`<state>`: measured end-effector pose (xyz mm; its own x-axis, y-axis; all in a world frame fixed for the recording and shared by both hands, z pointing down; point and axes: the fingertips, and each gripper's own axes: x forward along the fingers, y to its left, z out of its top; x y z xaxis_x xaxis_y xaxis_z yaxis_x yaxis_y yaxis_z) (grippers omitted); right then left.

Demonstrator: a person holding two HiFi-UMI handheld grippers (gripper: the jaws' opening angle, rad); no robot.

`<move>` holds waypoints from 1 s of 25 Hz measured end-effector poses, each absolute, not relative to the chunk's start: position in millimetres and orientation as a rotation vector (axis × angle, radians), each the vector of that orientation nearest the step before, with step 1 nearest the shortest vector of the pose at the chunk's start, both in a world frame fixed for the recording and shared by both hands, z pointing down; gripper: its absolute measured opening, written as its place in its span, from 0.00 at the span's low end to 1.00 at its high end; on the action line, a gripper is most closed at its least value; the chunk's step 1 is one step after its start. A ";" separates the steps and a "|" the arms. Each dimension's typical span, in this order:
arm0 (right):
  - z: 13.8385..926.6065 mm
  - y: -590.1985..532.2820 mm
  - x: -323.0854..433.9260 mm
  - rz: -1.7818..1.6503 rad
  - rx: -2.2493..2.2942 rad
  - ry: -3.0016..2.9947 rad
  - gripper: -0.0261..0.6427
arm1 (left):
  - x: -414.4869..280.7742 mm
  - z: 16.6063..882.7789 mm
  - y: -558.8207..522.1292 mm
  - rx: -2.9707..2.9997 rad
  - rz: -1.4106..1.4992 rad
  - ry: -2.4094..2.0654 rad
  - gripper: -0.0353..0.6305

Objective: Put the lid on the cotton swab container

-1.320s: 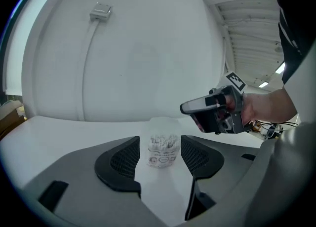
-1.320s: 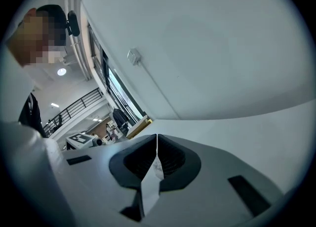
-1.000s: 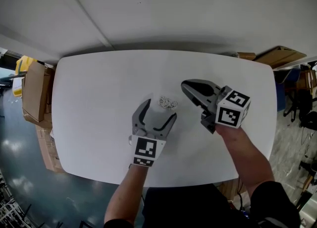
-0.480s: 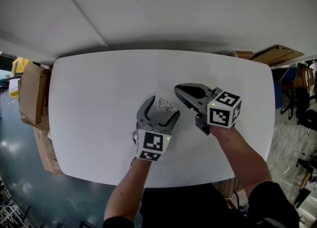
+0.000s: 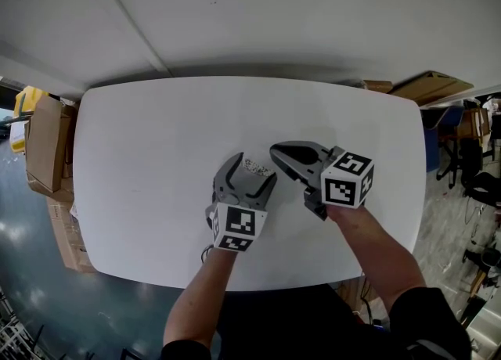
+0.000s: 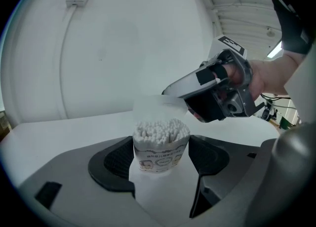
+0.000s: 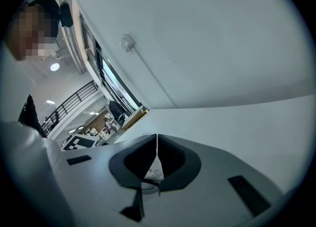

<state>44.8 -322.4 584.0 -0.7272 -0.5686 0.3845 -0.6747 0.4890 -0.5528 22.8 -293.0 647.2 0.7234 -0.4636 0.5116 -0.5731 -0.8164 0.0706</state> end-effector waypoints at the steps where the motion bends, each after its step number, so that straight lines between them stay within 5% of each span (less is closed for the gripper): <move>1: 584.2 -318.1 43.1 1.068 1.076 -2.575 0.06 | 22.2 647.6 -289.5 2.703 0.722 -0.821 0.59; 25: 596.5 -271.2 17.8 1.028 0.984 -2.499 0.06 | 16.1 651.0 -263.9 2.673 0.681 -0.841 0.59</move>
<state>17.8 -271.2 596.5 -0.7351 -0.4901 0.4684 -0.6779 0.5190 -0.5208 16.1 -263.9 651.0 0.7230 -0.4716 0.5048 -0.5920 -0.7995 0.1011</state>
